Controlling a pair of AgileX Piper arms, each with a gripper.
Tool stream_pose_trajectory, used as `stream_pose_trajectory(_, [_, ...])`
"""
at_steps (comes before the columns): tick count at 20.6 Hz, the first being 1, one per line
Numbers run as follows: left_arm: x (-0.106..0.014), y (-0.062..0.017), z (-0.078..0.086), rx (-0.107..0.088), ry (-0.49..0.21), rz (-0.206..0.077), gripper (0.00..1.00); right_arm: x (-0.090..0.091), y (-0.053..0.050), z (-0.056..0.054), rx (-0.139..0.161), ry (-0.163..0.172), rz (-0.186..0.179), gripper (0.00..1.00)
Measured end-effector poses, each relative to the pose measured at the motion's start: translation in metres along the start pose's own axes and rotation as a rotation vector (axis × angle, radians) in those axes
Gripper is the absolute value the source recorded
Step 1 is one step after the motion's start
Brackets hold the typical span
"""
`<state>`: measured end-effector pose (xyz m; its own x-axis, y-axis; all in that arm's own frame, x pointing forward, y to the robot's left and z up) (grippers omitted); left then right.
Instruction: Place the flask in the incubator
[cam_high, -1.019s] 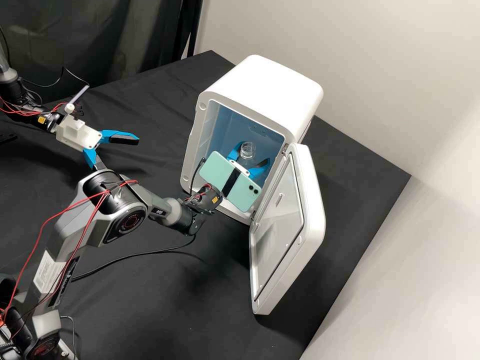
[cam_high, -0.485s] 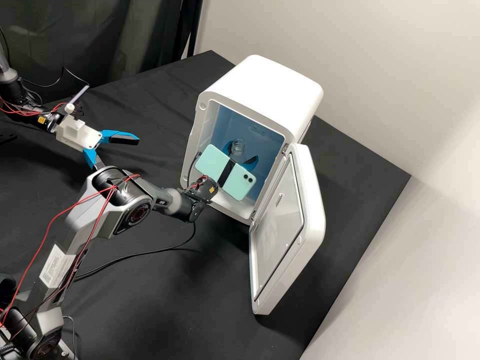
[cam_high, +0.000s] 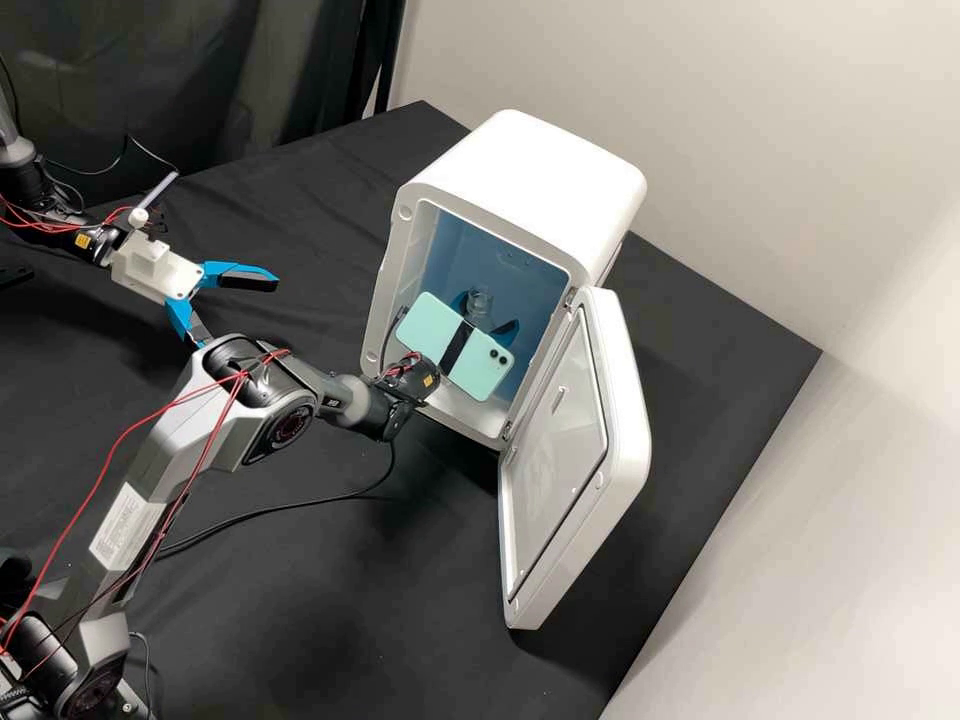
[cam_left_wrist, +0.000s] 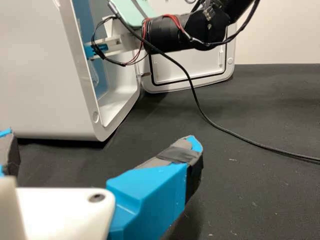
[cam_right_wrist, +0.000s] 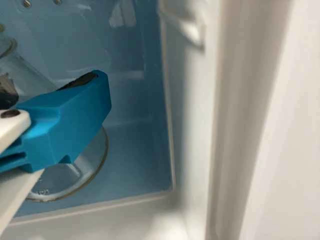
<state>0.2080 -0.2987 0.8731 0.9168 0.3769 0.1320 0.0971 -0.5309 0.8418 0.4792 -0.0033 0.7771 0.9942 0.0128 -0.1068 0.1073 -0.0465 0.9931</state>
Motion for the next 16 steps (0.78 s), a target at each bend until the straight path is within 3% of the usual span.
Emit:
stream_pose_trajectory(4, [0.000, 0.0000, 0.000, 0.000, 0.000, 0.000, 1.00, 0.004, -0.006, 0.005, 0.022, -0.028, -0.006, 0.00])
stream_pose_trajectory(8, [0.000, -0.0002, 0.001, 0.001, -0.005, -0.001, 1.00, 0.006, -0.021, 0.006, 0.033, -0.039, -0.032, 0.00])
stream_pose_trajectory(11, [0.000, -0.0005, 0.001, 0.000, -0.005, -0.002, 1.00, 0.008, -0.029, 0.004, 0.029, -0.034, -0.048, 0.00])
stream_pose_trajectory(16, [0.000, -0.0005, 0.001, 0.000, -0.005, -0.002, 1.00, 0.008, -0.034, 0.000, 0.027, -0.026, -0.055, 0.00])
